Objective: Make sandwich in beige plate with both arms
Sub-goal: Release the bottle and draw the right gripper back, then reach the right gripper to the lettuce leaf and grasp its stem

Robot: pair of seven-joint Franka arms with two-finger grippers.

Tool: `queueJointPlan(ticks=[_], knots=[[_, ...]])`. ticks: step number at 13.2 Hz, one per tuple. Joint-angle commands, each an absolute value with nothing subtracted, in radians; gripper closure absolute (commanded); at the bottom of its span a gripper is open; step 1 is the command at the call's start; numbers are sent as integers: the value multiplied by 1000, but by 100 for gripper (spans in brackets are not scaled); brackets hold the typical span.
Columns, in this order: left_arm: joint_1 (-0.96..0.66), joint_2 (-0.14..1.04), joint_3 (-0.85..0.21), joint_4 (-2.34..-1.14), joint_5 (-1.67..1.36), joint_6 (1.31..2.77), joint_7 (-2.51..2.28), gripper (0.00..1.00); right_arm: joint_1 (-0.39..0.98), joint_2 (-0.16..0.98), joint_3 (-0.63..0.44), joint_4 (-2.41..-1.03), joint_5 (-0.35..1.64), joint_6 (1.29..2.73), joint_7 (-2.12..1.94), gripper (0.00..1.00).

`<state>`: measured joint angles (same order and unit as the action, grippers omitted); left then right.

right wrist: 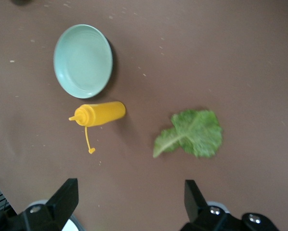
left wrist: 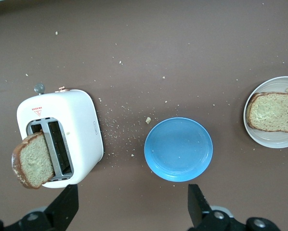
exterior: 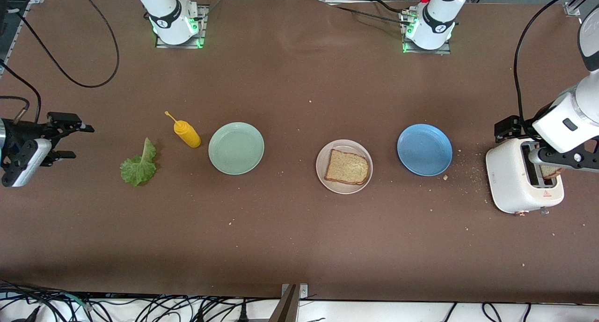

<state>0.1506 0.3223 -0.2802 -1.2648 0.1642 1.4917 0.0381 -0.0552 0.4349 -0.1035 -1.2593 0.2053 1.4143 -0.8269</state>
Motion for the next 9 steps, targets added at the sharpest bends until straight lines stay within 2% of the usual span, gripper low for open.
queueJointPlan(ticks=[1, 3, 6, 9], knots=[[155, 322, -281, -1247, 141, 1474, 41, 0, -6, 428, -100, -1294, 30, 1503, -587, 2], [155, 322, -281, -1247, 141, 1474, 41, 0, 32, 425, -101, -1415, -33, 1625, -447, 2], [155, 322, -281, -1247, 141, 1474, 41, 0, 40, 393, -92, -1635, -32, 1804, -295, 2], [155, 322, -281, -1247, 141, 1474, 41, 0, 40, 390, -84, -1785, -28, 1952, -218, 2]])
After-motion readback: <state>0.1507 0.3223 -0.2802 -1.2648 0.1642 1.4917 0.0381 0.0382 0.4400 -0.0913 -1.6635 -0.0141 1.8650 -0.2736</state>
